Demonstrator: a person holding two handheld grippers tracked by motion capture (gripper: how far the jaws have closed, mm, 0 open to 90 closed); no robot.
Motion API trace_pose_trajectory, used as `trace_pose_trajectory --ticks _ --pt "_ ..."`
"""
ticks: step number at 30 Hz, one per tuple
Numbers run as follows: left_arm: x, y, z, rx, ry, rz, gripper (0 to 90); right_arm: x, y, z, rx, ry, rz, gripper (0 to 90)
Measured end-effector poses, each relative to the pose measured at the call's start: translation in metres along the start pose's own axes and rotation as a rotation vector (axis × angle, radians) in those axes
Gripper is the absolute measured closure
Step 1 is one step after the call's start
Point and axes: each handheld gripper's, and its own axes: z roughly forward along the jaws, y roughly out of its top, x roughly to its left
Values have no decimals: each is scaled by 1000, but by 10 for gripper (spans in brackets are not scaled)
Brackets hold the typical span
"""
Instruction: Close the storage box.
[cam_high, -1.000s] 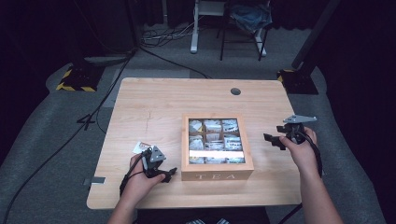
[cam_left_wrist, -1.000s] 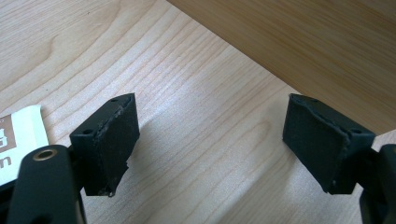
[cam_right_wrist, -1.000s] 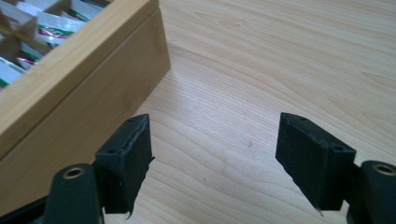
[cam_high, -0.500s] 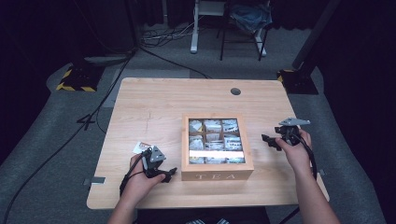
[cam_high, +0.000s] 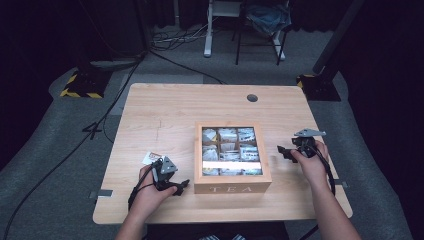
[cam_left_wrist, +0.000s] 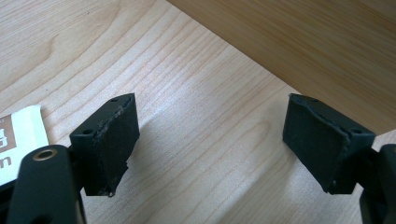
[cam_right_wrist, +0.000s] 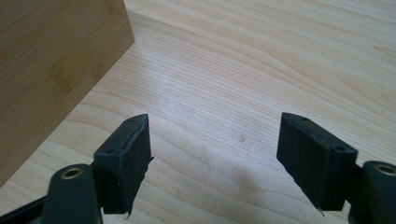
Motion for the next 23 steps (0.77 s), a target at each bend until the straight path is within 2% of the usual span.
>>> trace_pose_trajectory --ticks 2,6,12,15,17,19,23 --pt "0 0 0 0 0 0 192 0 -2 3 4 1 6 256" --pt "0 0 0 0 0 0 192 2 -3 7 11 -29 8 245" --pt "0 0 0 0 1 0 191 4 -5 12 21 -32 20 211" --pt "0 0 0 0 1 0 191 4 -8 17 67 -30 19 176" --pt "0 0 0 0 1 0 190 4 -11 20 53 -21 60 140" --pt "0 0 0 2 1 1 190 5 -14 24 10 -48 92 114" --pt "0 0 0 2 1 2 190 6 -14 24 9 -55 97 114"
